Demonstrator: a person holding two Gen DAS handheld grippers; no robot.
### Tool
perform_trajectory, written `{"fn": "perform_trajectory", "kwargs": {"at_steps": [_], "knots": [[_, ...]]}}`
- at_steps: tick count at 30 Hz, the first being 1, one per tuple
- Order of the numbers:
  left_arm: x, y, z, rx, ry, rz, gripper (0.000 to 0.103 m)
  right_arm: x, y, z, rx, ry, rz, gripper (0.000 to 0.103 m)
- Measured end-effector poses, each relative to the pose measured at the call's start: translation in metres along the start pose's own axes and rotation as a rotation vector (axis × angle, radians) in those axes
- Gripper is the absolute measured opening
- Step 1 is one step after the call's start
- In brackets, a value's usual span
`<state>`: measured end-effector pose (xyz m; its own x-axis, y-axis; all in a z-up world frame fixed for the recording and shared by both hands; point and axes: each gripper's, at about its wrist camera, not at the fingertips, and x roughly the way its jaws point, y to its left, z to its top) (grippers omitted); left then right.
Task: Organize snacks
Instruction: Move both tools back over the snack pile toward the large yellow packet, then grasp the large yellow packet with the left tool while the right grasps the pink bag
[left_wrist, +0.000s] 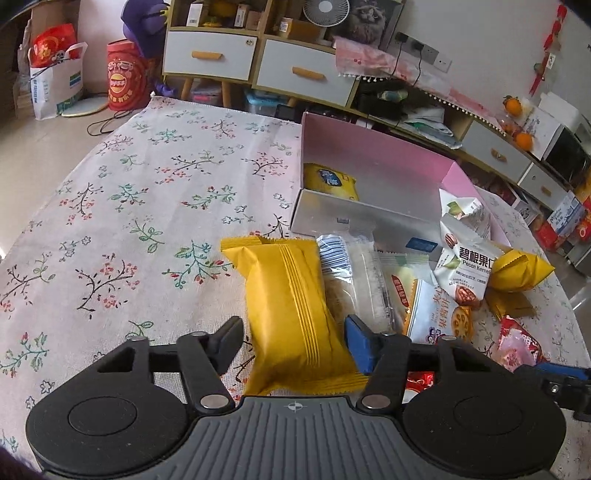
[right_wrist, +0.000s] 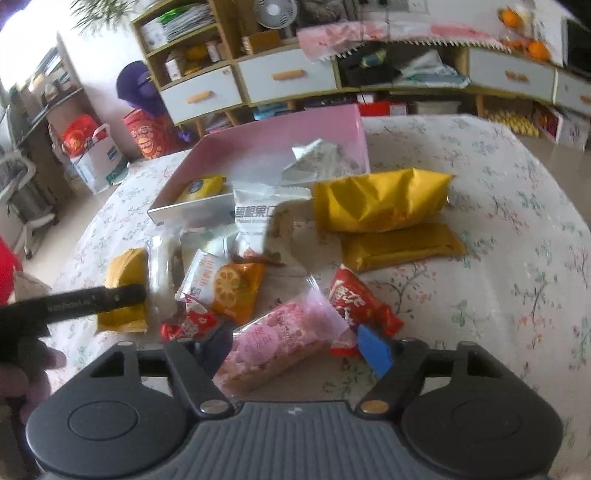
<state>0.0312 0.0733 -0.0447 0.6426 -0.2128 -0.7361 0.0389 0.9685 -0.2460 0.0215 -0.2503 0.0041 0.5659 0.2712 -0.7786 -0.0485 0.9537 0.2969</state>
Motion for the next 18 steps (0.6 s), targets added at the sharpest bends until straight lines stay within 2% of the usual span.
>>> {"fn": "perform_trajectory", "kwargs": {"at_steps": [7, 13, 18], "knots": [[0.001, 0.001, 0.005, -0.019, -0.002, -0.003, 0.052, -0.006, -0.009, 0.000, 0.097, 0.053, 0.014, 0.053], [0.005, 0.003, 0.008, -0.048, 0.020, -0.004, 0.052, -0.015, -0.007, 0.005, 0.094, 0.067, -0.004, 0.054], [0.009, 0.001, 0.009, -0.048, 0.030, 0.010, 0.052, -0.009, -0.010, 0.000, 0.135, 0.151, 0.022, 0.056]]}}
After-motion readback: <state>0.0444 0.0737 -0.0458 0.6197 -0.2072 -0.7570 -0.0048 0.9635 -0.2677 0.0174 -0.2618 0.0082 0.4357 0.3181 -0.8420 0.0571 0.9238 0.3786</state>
